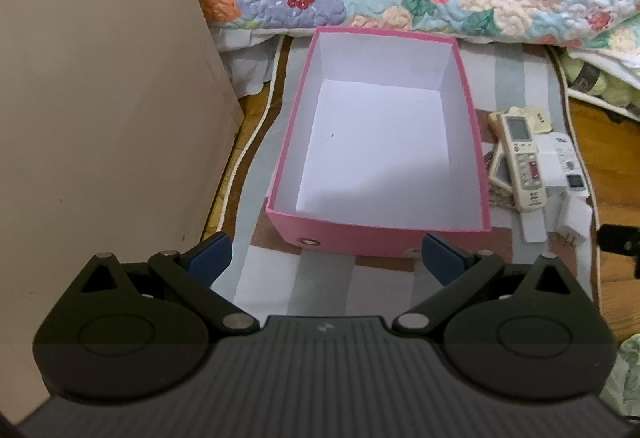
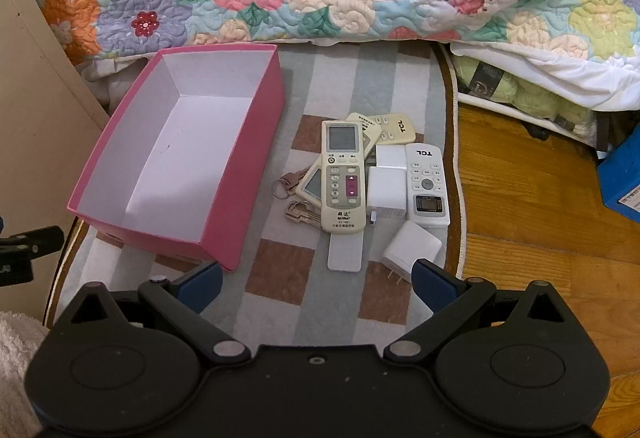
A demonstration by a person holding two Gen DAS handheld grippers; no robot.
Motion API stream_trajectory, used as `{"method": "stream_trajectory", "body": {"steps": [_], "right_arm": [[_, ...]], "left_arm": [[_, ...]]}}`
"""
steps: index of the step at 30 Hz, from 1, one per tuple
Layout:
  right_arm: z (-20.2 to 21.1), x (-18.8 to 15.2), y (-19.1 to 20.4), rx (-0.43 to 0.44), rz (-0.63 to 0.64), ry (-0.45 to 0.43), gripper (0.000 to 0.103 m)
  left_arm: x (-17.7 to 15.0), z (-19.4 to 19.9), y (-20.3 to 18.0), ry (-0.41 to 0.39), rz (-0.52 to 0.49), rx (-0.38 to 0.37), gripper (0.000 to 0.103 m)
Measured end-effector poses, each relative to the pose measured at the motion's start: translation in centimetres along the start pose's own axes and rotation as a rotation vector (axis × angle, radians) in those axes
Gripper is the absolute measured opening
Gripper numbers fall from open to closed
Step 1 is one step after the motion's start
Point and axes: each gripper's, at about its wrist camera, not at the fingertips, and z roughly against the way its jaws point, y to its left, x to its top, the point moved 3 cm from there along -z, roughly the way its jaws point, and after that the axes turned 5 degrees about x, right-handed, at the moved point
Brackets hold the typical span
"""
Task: Organize rigid objects
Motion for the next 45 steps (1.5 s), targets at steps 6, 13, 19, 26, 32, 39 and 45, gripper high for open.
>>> {"method": "stream_trajectory", "body": {"steps": [6, 13, 19, 26, 32, 39, 45], "right_arm": [[0.2, -0.2, 0.3, 0.008, 0.011, 0.000, 0.102], [-0.1, -0.3, 0.4, 0.014, 0.009, 0.014, 0.102], [-0.3, -0.3, 0.2, 0.007, 0.002, 0.020, 0.102], [-0.3, -0.3, 0.1, 0.006, 0.002, 0.021, 0.102], [-0.4, -0.3, 0.0, 0.007, -0.004, 0.022, 0.102], [-0.7, -0.5, 0.1, 0.010, -0.008, 0.030, 0.102], [-0.7, -0.5, 0.3, 0.013, 0.000, 0.031, 0.102]], "left_arm": [[0.0, 0.1, 0.3, 0.005, 0.014, -0.001, 0.103], [-0.3, -0.7, 0.9, 0.061, 0.065, -0.054, 0.103], [-0.3, -0.7, 0.7, 0.028, 0.025, -0.021, 0.103], [-0.2, -0.5, 1.2, 0.022, 0.021, -0.006, 0.103], [-0.4, -0.6, 1.1, 0.029, 0.010, 0.003, 0.103], [-0.4, -0.6, 0.3, 0.035, -0.021, 0.028, 0.103], [-0.4, 0.5, -0.8, 0.020, -0.065, -0.025, 0.103]]}}
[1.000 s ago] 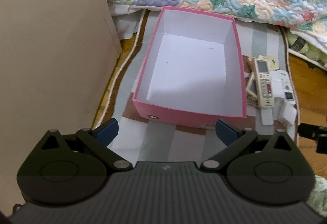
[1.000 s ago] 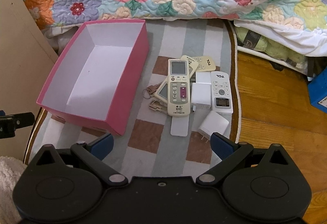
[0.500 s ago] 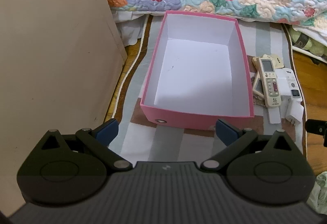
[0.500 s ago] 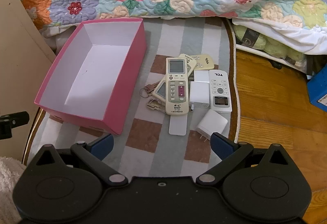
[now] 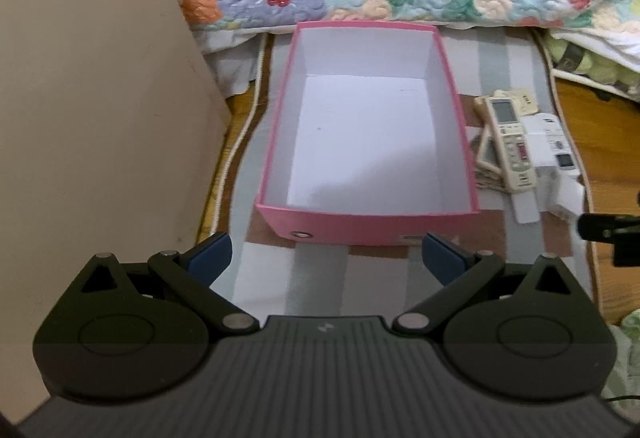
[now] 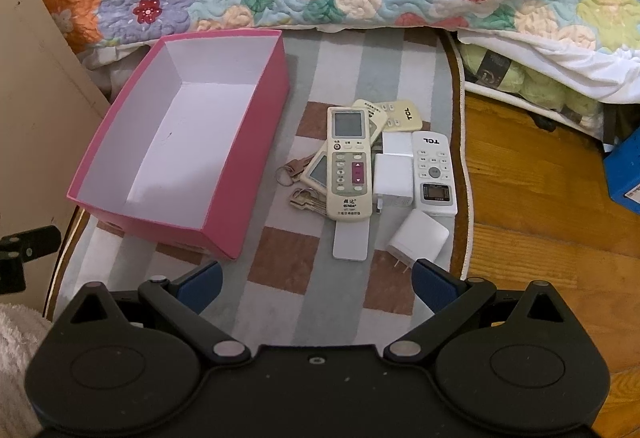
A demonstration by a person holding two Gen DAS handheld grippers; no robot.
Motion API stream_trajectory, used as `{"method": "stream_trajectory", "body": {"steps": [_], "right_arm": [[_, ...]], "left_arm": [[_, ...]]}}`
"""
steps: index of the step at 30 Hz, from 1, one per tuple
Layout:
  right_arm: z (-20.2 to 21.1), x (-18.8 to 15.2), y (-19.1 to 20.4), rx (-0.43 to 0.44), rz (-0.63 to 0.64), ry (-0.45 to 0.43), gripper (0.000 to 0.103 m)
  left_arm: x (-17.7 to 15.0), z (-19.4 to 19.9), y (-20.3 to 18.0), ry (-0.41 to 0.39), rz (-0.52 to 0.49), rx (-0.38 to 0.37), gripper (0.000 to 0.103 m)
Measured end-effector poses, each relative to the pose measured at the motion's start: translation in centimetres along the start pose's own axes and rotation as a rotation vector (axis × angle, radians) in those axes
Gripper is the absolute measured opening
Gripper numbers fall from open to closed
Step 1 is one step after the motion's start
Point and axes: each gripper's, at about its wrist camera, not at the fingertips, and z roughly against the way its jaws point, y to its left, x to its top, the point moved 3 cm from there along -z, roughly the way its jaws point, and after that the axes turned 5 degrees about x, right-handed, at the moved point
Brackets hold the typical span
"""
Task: Organize rigid objects
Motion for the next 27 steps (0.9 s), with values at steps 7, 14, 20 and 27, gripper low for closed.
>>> {"method": "stream_trajectory", "body": {"steps": [7, 14, 20, 27], "right_arm": [[0.0, -0.1, 0.0, -0.004, 0.002, -0.005, 0.102], [-0.1, -0.1, -0.1, -0.008, 0.007, -0.004, 0.102], [-0.2, -0.1, 0.1, -0.011, 0.014, -0.015, 0.102], [1.0, 1.6, 1.0, 0.010, 0.116, -0.130, 0.102]], "left_arm": [[-0.5, -0.5, -0.7, 0.034, -0.022, 0.018, 0.102], [-0.3, -0.6, 0.1, 0.018, 0.005, 0.009, 0.102], [0.6, -0.5, 1.1, -0.018, -0.024, -0.005, 0.102], [4.5, -0.2, 3.9, -0.120, -0.012, -0.069, 0.102]]}}
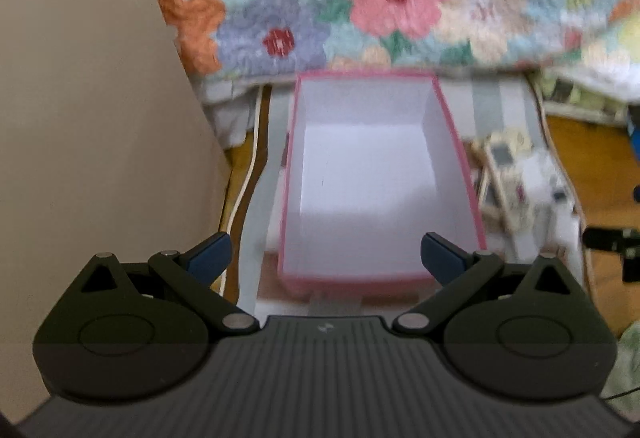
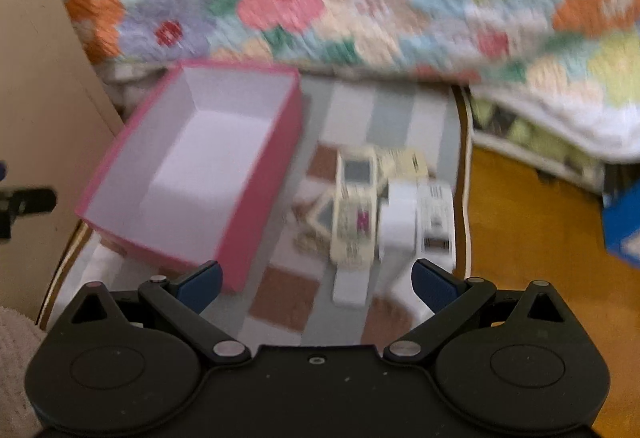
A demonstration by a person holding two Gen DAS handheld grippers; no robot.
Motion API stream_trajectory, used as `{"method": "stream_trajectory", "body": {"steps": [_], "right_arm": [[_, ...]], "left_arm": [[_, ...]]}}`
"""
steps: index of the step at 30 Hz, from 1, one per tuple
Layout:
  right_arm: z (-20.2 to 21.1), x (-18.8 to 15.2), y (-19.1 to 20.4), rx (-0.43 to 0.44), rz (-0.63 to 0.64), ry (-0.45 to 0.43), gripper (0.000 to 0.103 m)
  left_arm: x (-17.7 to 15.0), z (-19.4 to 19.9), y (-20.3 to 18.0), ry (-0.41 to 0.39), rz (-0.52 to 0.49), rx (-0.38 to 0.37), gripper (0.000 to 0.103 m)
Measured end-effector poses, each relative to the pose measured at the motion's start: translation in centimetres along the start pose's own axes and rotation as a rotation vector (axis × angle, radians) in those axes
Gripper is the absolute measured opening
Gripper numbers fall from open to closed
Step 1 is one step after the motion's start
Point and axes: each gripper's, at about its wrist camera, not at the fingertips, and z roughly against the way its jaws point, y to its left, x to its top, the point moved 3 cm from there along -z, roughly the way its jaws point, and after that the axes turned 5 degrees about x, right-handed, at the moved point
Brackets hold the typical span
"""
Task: Organize rigid objects
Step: 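Grasp the pink box wall with the left tool while the right tool grasps a cream remote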
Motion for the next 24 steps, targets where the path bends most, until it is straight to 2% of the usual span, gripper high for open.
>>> {"method": "stream_trajectory", "body": {"steps": [3, 5, 7, 9, 12, 17, 19, 22, 24], "right_arm": [[0.8, 1.5, 0.5, 0.001, 0.087, -0.133, 0.102], [0.6, 2.7, 0.2, -0.042, 0.132, -0.228, 0.102], [0.1, 3.9, -0.9, -0.094, 0.117, -0.293, 0.102], [-0.4, 5.1, -2.2, -0.100, 0.083, -0.325, 0.102], [-1.9, 6.2, -3.8, -0.089, 0.063, -0.300, 0.102], [-5.3, 6.3, -4.9, -0.034, 0.054, -0.195, 0.099], [-6.6, 6.0, -4.8, -0.027, 0.057, -0.164, 0.097], [-8.7, 5.5, -5.0, -0.023, 0.061, -0.111, 0.094], [-10.4, 5.3, -5.4, -0.002, 0.043, -0.073, 0.091]], "left_arm": [[2.1, -0.4, 1.0, -0.043, 0.015, 0.004, 0.101], [3.3, -1.3, 1.2, -0.056, 0.022, 0.012, 0.101], [4.2, -2.8, 1.3, -0.036, 0.030, -0.004, 0.100], [4.7, -4.7, 1.1, -0.005, 0.025, 0.011, 0.099], [5.3, -7.7, 1.0, 0.033, 0.001, 0.048, 0.096], [5.6, -12.6, 1.6, 0.117, 0.028, 0.031, 0.091], [5.6, -14.3, 2.0, 0.133, 0.053, 0.050, 0.090], [4.9, -16.6, 2.7, 0.173, 0.118, 0.015, 0.089], [4.3, -17.8, 2.9, 0.177, 0.110, 0.016, 0.089]]}}
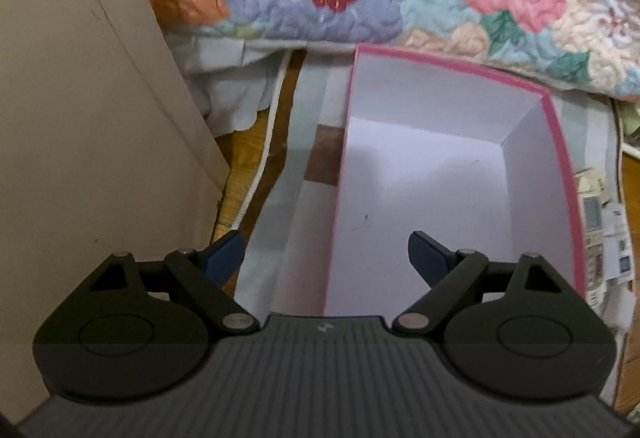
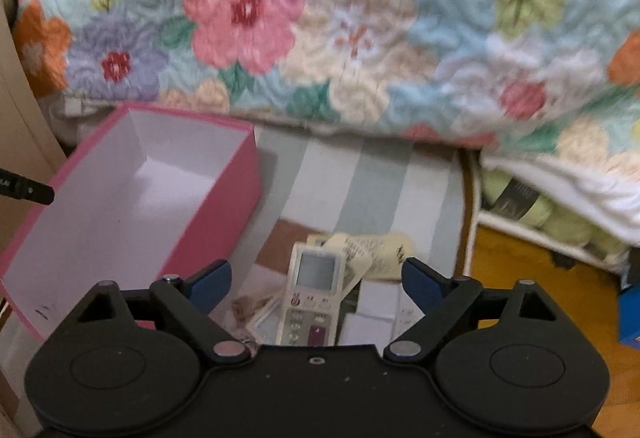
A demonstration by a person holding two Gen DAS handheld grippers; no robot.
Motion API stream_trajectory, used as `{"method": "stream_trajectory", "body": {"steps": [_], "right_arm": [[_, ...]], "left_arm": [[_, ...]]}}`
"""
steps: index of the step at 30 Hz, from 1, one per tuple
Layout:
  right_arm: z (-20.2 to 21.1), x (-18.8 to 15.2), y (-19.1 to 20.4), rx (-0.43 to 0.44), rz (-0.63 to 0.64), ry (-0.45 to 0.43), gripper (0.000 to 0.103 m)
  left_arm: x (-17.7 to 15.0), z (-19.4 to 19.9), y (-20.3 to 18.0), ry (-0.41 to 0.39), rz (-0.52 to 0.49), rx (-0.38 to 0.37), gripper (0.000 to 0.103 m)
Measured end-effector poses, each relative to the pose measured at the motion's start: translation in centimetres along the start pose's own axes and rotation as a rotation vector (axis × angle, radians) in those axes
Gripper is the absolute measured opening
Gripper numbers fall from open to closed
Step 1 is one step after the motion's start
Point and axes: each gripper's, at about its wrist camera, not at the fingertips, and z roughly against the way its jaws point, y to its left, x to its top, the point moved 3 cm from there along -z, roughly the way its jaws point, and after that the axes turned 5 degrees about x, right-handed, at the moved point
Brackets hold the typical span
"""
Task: Organize rigid objects
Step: 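Grasp the pink box wall with the left tool while the right tool grasps a cream remote, then carry the cream remote into the pink box and open the right tool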
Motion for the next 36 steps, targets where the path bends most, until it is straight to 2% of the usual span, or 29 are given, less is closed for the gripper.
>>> {"method": "stream_trajectory", "body": {"steps": [2, 4, 5, 7, 12, 14, 16, 18, 22, 24, 28, 32, 36], "right_arm": [[-1.6, -0.5, -0.6, 0.028, -0.035, 0.043, 0.088], [-2.9, -1.3, -0.9, 0.054, -0.050, 0.084, 0.080], [-3.3, -1.6, -0.8, 0.061, -0.047, 0.096, 0.080], [-3.8, -2.3, -0.7, 0.066, -0.036, 0.114, 0.080], [-5.3, -2.9, -0.6, 0.081, -0.031, 0.147, 0.079], [-6.3, -3.1, -0.7, 0.086, -0.031, 0.169, 0.077], [-7.4, -3.3, -0.6, 0.080, -0.014, 0.189, 0.069], [-8.5, -3.4, -0.7, 0.064, -0.013, 0.210, 0.065], [-10.2, -3.3, -0.9, 0.043, -0.013, 0.251, 0.061], [-10.5, -3.1, -0.8, 0.037, 0.006, 0.264, 0.060], [-9.9, -3.0, -0.7, 0.043, -0.001, 0.259, 0.060], [-9.2, -2.6, -0.6, 0.048, -0.028, 0.232, 0.060], [-10.3, -2.8, -0.1, 0.039, 0.002, 0.280, 0.060]], "left_arm": [[-0.4, -1.2, 0.0, 0.026, 0.002, -0.008, 0.089], [-0.6, -2.5, 0.3, 0.067, 0.045, -0.054, 0.085], [-0.7, -3.1, 0.4, 0.082, 0.062, -0.062, 0.080], [-1.0, -3.7, 0.3, 0.092, 0.057, -0.062, 0.078], [-1.9, -5.0, -0.1, 0.112, 0.026, -0.046, 0.051], [-2.3, -5.6, -0.1, 0.121, 0.021, -0.023, 0.033], [-2.3, -6.1, 0.1, 0.143, 0.053, -0.030, 0.030], [-2.0, -6.4, 0.1, 0.151, 0.087, -0.074, 0.025], [-2.1, -6.3, -0.2, 0.119, 0.049, 0.003, 0.013], [-2.0, -6.6, 0.4, 0.129, 0.085, -0.033, 0.005], [-1.8, -6.4, 0.6, 0.140, 0.094, -0.107, 0.008], [-1.9, -6.3, 0.2, 0.128, 0.077, -0.076, 0.006], [-1.8, -6.1, 0.7, 0.116, 0.089, -0.079, 0.006]]}}
